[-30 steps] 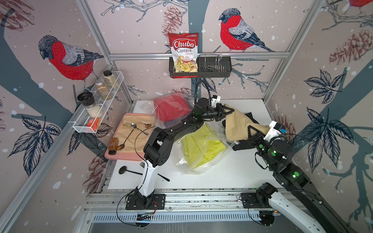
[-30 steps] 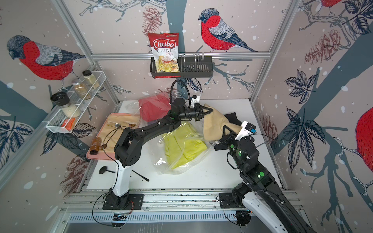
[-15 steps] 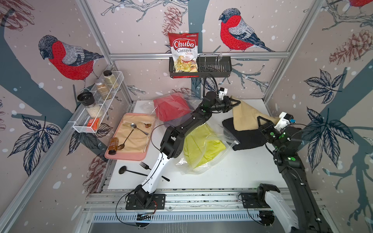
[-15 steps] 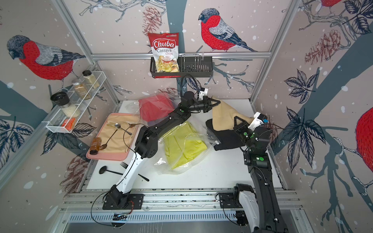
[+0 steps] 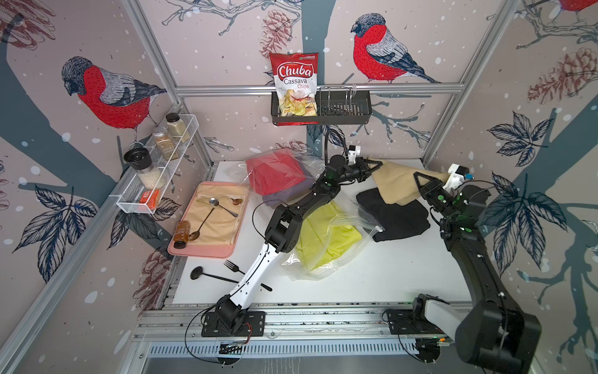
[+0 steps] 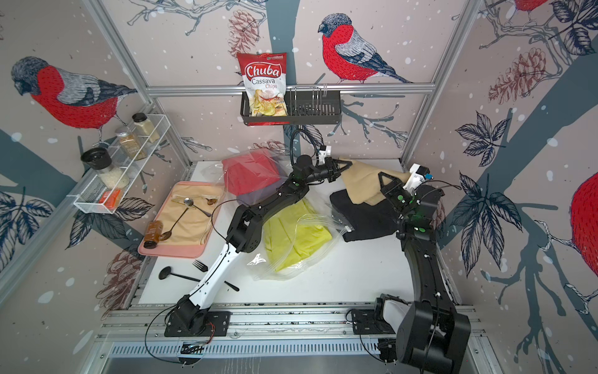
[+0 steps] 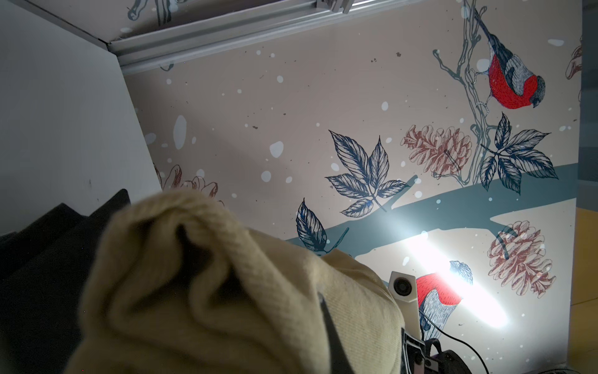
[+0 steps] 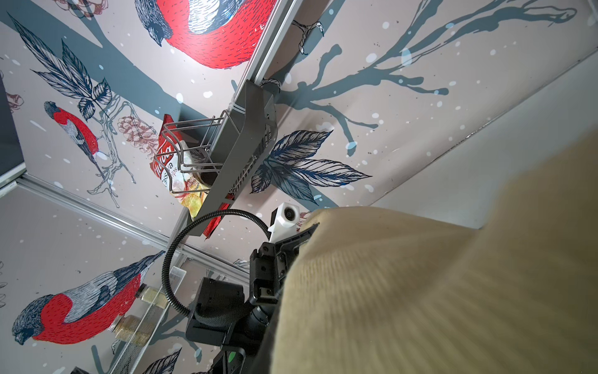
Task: Take the trousers out of the vacuum bag
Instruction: Place the trousers at the center of the board.
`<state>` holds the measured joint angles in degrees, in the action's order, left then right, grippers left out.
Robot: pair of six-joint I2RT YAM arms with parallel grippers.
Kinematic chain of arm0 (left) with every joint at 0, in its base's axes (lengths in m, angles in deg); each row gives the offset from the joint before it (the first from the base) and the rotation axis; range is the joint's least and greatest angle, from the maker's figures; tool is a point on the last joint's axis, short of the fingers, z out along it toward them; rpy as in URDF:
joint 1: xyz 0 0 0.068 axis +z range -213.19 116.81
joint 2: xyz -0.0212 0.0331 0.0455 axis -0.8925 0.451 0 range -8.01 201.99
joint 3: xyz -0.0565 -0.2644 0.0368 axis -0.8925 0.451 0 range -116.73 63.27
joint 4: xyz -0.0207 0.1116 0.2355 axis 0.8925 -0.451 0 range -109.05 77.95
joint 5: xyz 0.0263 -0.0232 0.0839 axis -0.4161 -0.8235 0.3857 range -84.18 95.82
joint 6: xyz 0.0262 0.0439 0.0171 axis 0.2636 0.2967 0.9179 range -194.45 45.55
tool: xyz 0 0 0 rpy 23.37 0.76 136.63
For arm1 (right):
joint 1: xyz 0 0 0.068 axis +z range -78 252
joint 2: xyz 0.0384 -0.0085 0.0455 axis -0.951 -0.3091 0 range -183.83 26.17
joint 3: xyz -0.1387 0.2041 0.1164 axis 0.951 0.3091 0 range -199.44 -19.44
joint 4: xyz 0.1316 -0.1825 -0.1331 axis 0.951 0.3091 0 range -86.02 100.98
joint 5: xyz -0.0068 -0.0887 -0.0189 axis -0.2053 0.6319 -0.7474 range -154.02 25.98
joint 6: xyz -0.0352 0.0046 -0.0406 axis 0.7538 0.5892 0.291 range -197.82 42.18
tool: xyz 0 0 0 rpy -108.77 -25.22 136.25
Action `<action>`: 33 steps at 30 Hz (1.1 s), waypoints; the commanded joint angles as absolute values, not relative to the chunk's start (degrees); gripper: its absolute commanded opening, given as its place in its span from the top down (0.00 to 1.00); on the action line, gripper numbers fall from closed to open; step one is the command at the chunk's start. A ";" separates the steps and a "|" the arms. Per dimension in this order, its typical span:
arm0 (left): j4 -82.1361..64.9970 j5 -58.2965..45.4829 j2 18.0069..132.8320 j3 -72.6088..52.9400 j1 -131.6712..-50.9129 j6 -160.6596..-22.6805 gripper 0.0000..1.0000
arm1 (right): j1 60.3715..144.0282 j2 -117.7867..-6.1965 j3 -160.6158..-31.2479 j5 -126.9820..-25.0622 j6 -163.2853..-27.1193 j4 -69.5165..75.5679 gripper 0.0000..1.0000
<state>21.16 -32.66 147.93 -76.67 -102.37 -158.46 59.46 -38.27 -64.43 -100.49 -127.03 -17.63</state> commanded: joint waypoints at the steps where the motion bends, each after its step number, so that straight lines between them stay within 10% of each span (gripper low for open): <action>1: 24.75 -31.51 148.84 -77.34 -102.18 -157.45 1.00 | 59.36 -41.73 -67.46 -103.07 -125.13 -28.61 1.00; 14: 26.50 -31.09 154.82 -77.81 -101.74 -157.81 1.00 | 61.43 -52.19 -64.98 -105.52 -119.92 -32.55 1.00; 33: 33.35 -37.13 141.76 -50.62 -98.35 -156.61 1.00 | 65.19 -31.50 -39.49 -104.65 -133.69 -27.44 0.97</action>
